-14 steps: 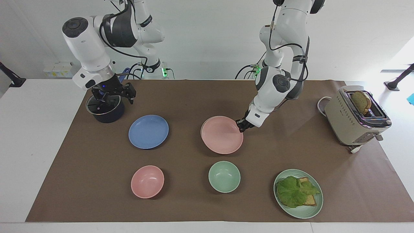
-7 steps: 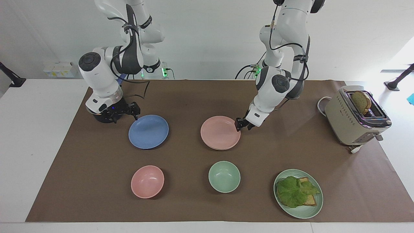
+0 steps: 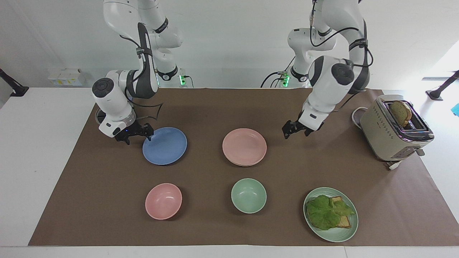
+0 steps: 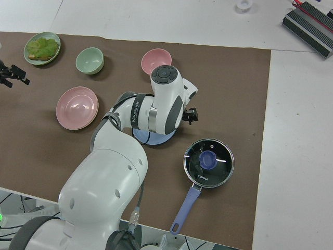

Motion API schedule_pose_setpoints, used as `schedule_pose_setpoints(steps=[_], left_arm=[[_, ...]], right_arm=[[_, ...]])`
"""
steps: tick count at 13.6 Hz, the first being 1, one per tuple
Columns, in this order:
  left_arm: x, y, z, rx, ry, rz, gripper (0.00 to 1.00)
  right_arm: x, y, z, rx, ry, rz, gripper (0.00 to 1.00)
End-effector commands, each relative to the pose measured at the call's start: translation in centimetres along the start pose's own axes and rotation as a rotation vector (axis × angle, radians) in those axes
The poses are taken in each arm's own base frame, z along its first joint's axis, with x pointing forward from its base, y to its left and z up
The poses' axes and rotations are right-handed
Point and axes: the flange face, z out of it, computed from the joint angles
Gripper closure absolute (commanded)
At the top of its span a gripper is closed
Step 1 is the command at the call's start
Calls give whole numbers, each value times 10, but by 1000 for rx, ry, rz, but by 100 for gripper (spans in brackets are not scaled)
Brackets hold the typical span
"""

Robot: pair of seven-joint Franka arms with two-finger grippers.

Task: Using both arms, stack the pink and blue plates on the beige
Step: 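Retract the left gripper to rest while the right gripper grasps the blue plate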

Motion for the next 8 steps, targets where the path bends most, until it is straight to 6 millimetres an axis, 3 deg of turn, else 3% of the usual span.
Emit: schedule_pose_setpoints(steps=[1,2,3,5,6,7,8], left_arm=[[8,-59,-75,29,14,57,0],[12,-83,-103,52,29,100,0],[14,-101,-129,73,38,141,0],[12,-135,-170,86,48,146,0],[9,-142,-177,94,43,148,0],[7,-142,-185,103,52,165,0],[1,-141,-194,107,70,171,0]], right_arm=[[-2,2,23,45,-13,6,0],[-2,1,26,49,-17,7,0],[-2,0,26,50,-18,7,6],[-2,1,32,53,-30,18,55],[-2,2,33,54,-31,25,82],[-1,1,31,65,-29,55,100],[1,1,32,69,-36,78,100]])
